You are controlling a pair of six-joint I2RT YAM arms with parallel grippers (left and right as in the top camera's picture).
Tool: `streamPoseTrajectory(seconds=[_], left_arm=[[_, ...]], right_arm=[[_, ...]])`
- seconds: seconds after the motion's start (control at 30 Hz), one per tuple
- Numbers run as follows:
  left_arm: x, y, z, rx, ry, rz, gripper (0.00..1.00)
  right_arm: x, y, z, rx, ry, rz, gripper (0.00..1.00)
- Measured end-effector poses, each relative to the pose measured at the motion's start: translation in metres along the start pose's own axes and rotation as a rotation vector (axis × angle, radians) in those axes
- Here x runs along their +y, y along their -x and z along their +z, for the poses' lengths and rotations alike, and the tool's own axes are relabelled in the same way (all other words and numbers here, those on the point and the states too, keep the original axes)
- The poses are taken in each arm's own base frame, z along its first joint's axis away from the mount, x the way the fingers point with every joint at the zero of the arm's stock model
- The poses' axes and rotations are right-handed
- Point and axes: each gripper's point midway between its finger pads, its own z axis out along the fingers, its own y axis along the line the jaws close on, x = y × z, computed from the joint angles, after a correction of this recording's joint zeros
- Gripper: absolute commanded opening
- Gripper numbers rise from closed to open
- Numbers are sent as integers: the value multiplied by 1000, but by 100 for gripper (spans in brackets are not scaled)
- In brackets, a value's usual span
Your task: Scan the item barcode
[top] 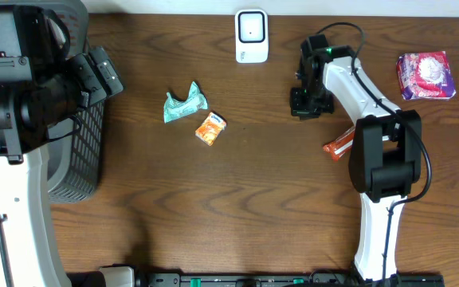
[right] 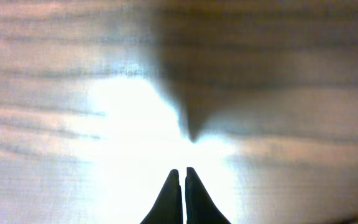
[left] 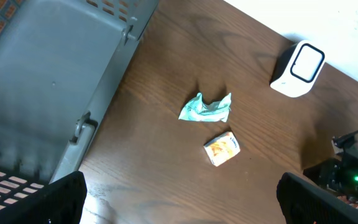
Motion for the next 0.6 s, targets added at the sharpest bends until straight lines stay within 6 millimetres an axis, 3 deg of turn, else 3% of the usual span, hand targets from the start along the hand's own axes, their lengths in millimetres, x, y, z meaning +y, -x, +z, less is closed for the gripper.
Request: streamPoseTrajectory(seconds=[0.13,0.17,0.37,0.47,0.6], left_arm=[[0,0,0,0,0,0,98],[0,0,0,0,0,0,98],[0,0,0,0,0,0,98],[0,0,0,0,0,0,98],[0,0,0,0,0,0,98]], right_arm=[[-30,-15,-19,60,-180,42,65],[-39,-17,-25,65,-238,57,73],[-83,-17,-58,19,-513,146,76],[-91,-19,-58,8,-562,187,78],[-99,-26,-43,9,-605,225,78]])
